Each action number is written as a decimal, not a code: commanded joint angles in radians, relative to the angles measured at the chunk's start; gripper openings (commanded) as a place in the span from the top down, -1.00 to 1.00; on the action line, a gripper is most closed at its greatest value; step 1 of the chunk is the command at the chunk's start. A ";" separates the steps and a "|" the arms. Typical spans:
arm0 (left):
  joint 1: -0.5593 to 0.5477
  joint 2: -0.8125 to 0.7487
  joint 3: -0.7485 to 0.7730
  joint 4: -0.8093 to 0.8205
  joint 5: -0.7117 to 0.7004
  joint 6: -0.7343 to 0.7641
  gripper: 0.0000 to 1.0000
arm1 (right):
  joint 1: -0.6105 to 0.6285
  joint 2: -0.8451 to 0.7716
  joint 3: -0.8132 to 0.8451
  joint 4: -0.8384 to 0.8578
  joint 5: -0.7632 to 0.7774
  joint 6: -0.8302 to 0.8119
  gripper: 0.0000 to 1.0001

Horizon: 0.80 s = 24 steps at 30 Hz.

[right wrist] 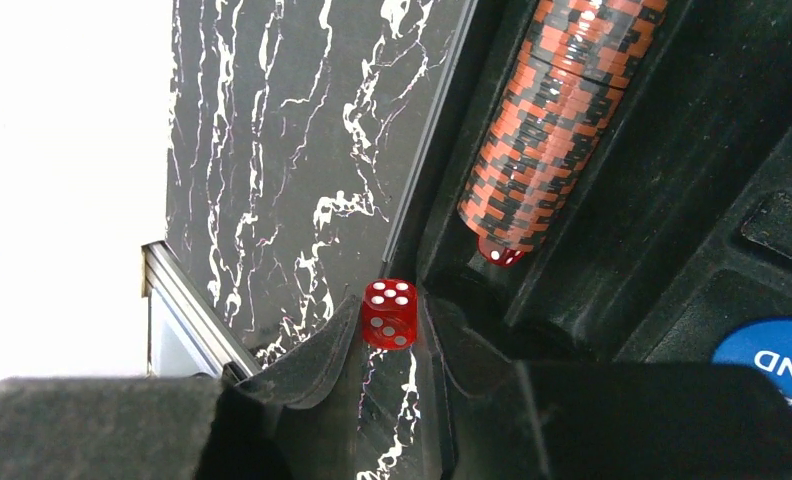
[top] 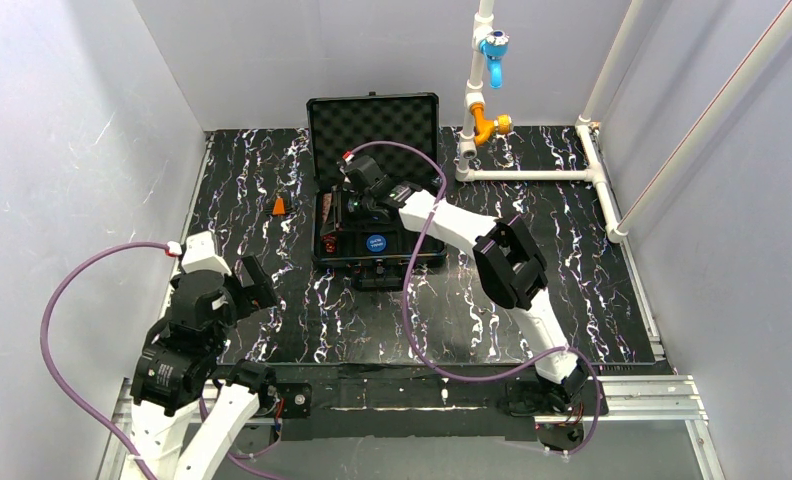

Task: Pack up texas hold em set

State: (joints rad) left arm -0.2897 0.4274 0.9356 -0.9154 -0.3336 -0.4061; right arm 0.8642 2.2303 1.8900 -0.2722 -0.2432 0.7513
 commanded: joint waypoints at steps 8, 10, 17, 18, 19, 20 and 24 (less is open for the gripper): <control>0.012 -0.010 0.008 -0.028 -0.058 -0.019 -0.97 | 0.005 0.021 -0.003 0.050 -0.030 0.035 0.97; 0.012 -0.009 0.007 -0.028 -0.056 -0.019 -0.97 | 0.009 0.027 -0.008 0.047 -0.030 0.035 0.97; 0.012 -0.009 0.007 -0.028 -0.053 -0.019 -0.97 | 0.023 0.045 -0.032 0.054 -0.015 0.046 0.97; 0.012 -0.009 0.008 -0.029 -0.053 -0.019 -0.97 | 0.026 0.048 -0.033 0.054 -0.012 0.046 0.97; 0.012 -0.009 0.008 -0.028 -0.053 -0.019 -0.97 | 0.029 0.053 -0.034 0.054 -0.012 0.045 0.97; 0.013 -0.010 0.007 -0.029 -0.053 -0.019 -0.97 | 0.031 0.057 -0.034 0.054 -0.012 0.046 0.97; 0.013 -0.009 0.008 -0.029 -0.053 -0.019 -0.97 | 0.036 0.069 -0.035 0.045 -0.003 0.044 0.97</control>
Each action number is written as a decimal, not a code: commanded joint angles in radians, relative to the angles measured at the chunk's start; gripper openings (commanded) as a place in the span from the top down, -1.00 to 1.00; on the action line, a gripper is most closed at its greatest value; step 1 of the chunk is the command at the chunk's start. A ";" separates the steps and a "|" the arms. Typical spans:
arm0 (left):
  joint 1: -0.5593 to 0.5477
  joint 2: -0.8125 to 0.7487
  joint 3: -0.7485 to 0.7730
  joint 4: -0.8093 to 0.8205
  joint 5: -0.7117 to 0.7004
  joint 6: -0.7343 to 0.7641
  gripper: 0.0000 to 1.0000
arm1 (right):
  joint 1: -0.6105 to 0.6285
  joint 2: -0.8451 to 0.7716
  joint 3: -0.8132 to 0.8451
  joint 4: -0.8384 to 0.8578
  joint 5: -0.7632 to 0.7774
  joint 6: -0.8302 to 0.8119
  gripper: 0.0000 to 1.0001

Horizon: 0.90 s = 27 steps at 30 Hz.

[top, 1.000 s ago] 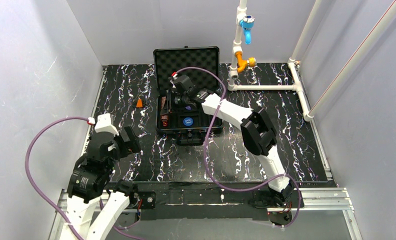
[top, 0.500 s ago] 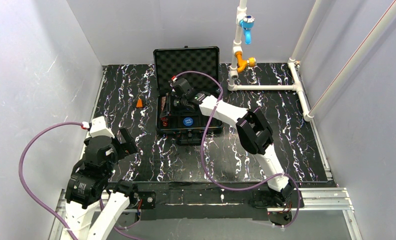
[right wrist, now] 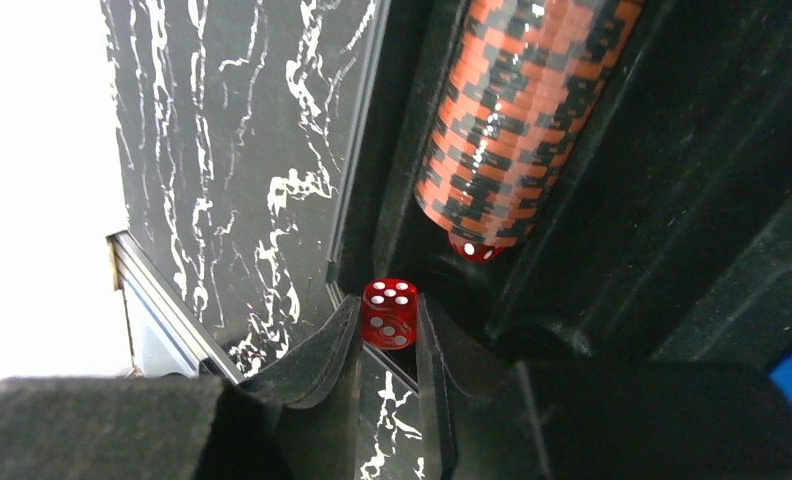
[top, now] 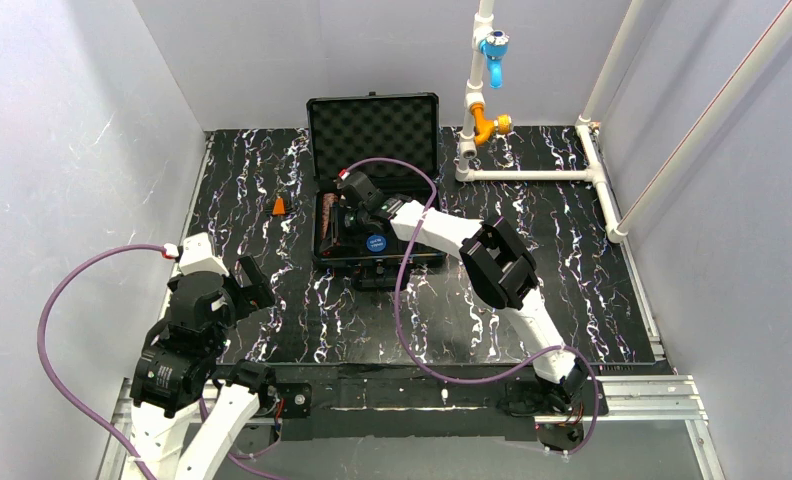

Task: Pack up texas hold em set

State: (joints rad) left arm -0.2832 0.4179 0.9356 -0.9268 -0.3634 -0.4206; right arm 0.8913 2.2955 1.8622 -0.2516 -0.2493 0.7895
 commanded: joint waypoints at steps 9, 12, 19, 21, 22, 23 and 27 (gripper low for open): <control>0.007 0.001 0.007 -0.016 -0.020 -0.003 -0.97 | 0.011 0.010 -0.009 0.008 0.010 -0.005 0.97; 0.007 0.001 0.007 -0.016 -0.019 -0.003 -0.97 | 0.011 0.012 -0.008 0.005 0.012 -0.009 0.89; 0.007 0.002 0.006 -0.015 -0.016 -0.001 -0.97 | 0.011 0.010 -0.003 -0.001 0.018 -0.013 0.31; 0.009 0.001 0.006 -0.014 -0.016 -0.001 -0.97 | 0.011 0.010 0.003 -0.006 0.021 -0.016 0.19; 0.009 0.003 0.006 -0.014 -0.016 -0.001 -0.97 | 0.011 0.010 0.007 -0.009 0.023 -0.017 0.15; 0.010 0.002 0.006 -0.014 -0.016 -0.001 -0.97 | 0.011 0.010 0.010 -0.013 0.024 -0.019 0.13; 0.012 0.004 0.006 -0.014 -0.014 0.000 -0.97 | 0.011 0.009 0.015 -0.017 0.027 -0.022 0.03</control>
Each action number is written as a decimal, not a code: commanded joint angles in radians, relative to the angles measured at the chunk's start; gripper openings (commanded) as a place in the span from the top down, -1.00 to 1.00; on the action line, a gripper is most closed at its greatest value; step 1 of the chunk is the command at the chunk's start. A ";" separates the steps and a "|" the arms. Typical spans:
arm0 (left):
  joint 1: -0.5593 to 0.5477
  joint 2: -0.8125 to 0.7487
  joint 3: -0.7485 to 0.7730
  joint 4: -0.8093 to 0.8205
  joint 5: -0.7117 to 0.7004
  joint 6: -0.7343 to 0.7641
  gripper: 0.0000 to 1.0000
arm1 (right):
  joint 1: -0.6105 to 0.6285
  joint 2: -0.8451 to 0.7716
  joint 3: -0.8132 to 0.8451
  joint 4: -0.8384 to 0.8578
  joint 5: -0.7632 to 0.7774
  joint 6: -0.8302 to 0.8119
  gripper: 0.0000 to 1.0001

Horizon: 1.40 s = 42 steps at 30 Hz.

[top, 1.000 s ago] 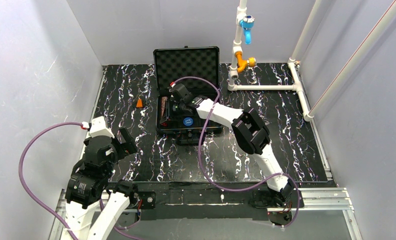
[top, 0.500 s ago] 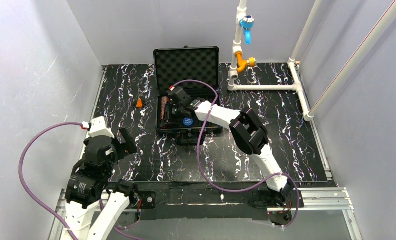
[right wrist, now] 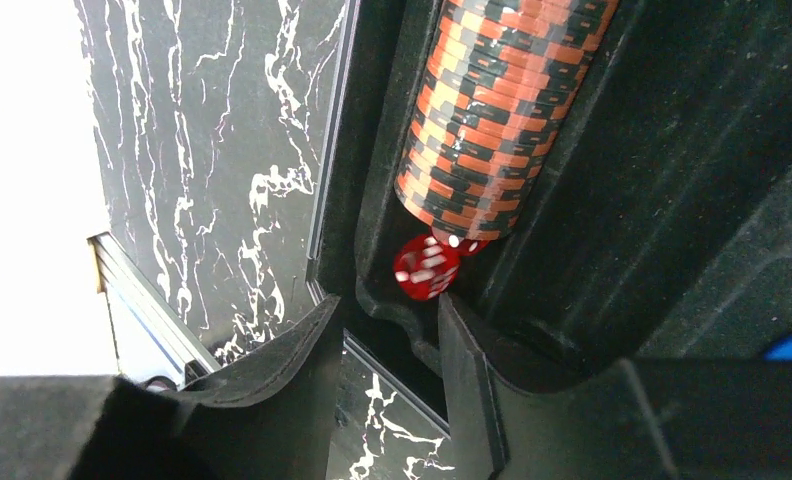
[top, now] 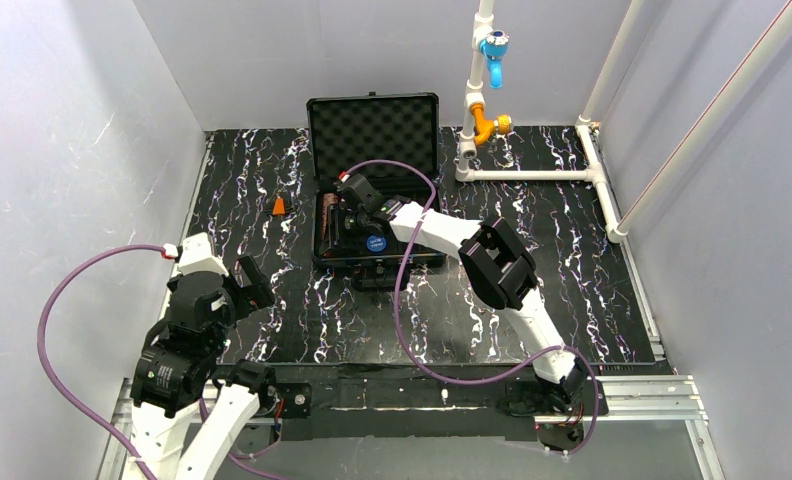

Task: Pack up texas hold em set

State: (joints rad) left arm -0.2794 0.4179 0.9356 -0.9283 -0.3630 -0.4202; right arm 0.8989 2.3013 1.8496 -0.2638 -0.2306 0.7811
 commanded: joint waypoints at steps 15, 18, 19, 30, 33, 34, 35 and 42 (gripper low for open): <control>0.011 0.001 0.006 -0.011 -0.012 0.000 -0.97 | 0.003 -0.077 0.089 -0.078 0.060 -0.095 -0.05; 0.011 0.002 0.006 -0.011 -0.011 0.000 -0.97 | 0.003 -0.120 0.098 -0.092 0.076 -0.125 -0.12; 0.011 0.002 0.006 -0.012 -0.011 -0.001 -0.97 | 0.003 -0.135 0.097 -0.092 0.078 -0.132 -0.14; 0.013 0.005 0.006 -0.009 -0.007 0.001 -0.97 | 0.003 -0.323 0.079 -0.099 0.148 -0.272 -0.36; 0.014 0.005 0.006 -0.008 -0.005 0.001 -0.97 | 0.003 -0.374 0.069 -0.100 0.181 -0.314 -0.42; 0.013 0.005 0.006 -0.008 -0.005 0.001 -0.99 | 0.003 -0.389 0.064 -0.100 0.189 -0.326 -0.45; 0.013 0.006 0.006 -0.008 -0.004 0.001 -0.99 | 0.003 -0.404 0.058 -0.100 0.196 -0.339 -0.48; 0.013 0.015 0.005 -0.008 0.001 0.003 -0.99 | 0.005 -0.540 -0.024 -0.086 0.270 -0.421 -0.80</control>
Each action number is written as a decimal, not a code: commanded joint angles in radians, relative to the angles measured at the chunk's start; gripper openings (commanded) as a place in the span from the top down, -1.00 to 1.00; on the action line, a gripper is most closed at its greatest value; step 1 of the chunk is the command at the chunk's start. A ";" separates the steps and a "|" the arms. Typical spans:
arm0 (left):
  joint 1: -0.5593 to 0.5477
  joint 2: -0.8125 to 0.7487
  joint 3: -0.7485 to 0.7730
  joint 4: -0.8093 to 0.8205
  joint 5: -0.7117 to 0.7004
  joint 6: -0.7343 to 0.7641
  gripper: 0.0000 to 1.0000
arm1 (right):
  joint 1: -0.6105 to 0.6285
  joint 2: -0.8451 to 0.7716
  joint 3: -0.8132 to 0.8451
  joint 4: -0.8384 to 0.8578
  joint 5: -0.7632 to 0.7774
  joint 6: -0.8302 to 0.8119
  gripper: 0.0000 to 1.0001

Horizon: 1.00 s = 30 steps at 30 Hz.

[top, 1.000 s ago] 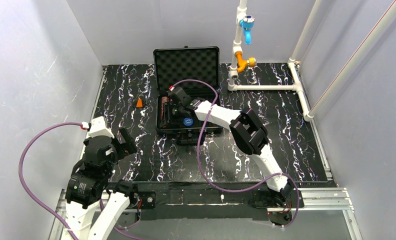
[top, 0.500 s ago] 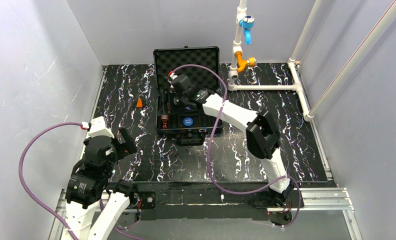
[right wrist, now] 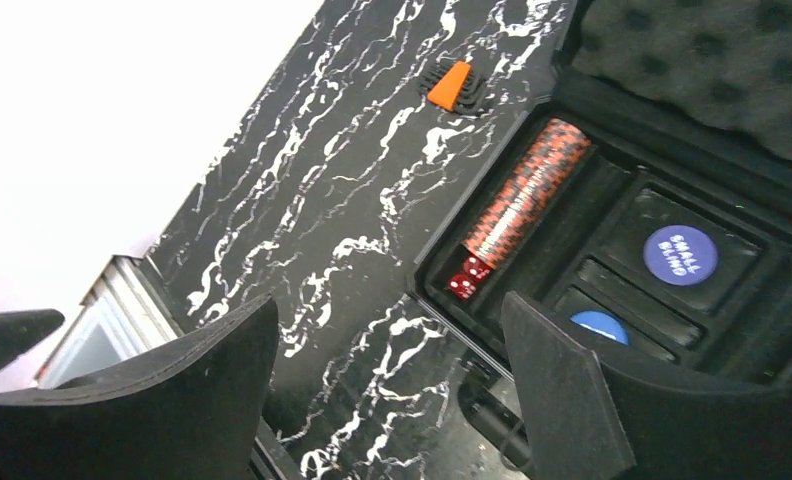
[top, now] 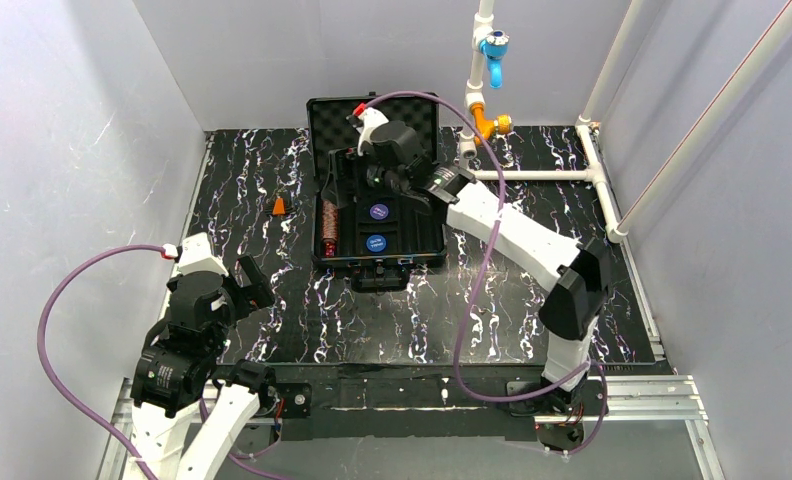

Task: Pack up texas hold em set

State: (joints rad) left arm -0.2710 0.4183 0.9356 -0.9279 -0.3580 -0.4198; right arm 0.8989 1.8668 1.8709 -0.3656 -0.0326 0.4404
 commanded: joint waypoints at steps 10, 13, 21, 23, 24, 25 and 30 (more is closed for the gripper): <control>0.004 0.030 0.002 0.000 0.002 0.004 -0.99 | 0.005 -0.350 -0.264 0.024 0.254 -0.143 -0.95; 0.005 0.037 0.001 0.004 0.003 0.007 -0.99 | 0.003 -0.397 -0.327 0.019 0.366 -0.148 -0.96; 0.004 0.058 -0.002 0.011 0.027 0.016 -0.99 | -0.131 -0.242 -0.073 -0.154 0.413 -0.067 -0.96; 0.004 0.058 -0.001 0.011 0.027 0.016 -0.99 | -0.152 -0.183 0.008 -0.186 0.420 -0.057 -0.96; 0.005 0.058 -0.002 0.010 0.027 0.016 -0.99 | -0.161 -0.160 0.037 -0.186 0.412 -0.054 -0.96; 0.004 0.057 -0.003 0.011 0.027 0.016 -0.99 | -0.168 -0.138 0.055 -0.175 0.400 -0.056 -0.96; 0.004 0.057 -0.004 0.011 0.026 0.016 -0.99 | -0.201 -0.038 0.130 -0.116 0.367 -0.087 -0.96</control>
State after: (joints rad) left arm -0.2710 0.4686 0.9356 -0.9203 -0.3313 -0.4122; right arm 0.7128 1.7702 1.9152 -0.5190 0.3485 0.3679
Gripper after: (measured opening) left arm 0.992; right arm 0.981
